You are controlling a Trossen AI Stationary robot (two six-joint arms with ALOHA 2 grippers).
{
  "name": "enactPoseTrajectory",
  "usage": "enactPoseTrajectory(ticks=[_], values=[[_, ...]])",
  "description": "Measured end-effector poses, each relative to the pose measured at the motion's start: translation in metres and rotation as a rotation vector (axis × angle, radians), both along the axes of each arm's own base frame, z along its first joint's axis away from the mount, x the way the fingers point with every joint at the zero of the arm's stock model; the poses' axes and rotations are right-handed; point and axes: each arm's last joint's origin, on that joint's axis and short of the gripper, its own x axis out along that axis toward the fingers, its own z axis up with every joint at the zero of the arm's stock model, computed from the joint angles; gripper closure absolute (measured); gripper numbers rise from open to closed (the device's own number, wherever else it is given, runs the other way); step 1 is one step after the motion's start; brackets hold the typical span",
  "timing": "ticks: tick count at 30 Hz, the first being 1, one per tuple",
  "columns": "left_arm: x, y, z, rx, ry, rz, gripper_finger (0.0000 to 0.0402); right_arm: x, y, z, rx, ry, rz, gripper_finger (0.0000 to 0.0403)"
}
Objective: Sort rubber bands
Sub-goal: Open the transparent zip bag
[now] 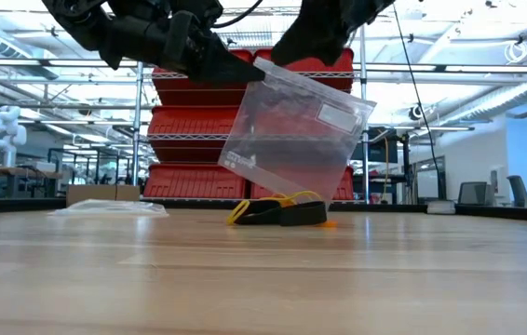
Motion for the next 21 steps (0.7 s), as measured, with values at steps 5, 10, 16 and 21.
enactPoseTrajectory(ticks=[5, 10, 16, 21], values=[[0.0, 0.0, 0.0, 0.0, 0.0, 0.0, 0.0401, 0.006, -0.0019, -0.0047, -0.003, -0.011, -0.009, 0.0303], [0.0, 0.0, 0.0, 0.0, 0.0, 0.0, 0.0401, 0.0067, -0.0015, -0.0036, -0.002, -0.024, -0.008, 0.0369], [-0.0002, 0.002, -0.0005, -0.013, 0.006, 0.038, 0.0401, 0.0048, -0.0008, -0.0062, 0.011, 0.01, -0.017, 0.0386], [-0.001, 0.007, -0.001, -0.016, 0.008, 0.057, 0.0401, 0.0019, 0.0007, -0.0103, 0.017, 0.06, -0.026, 0.0385]])
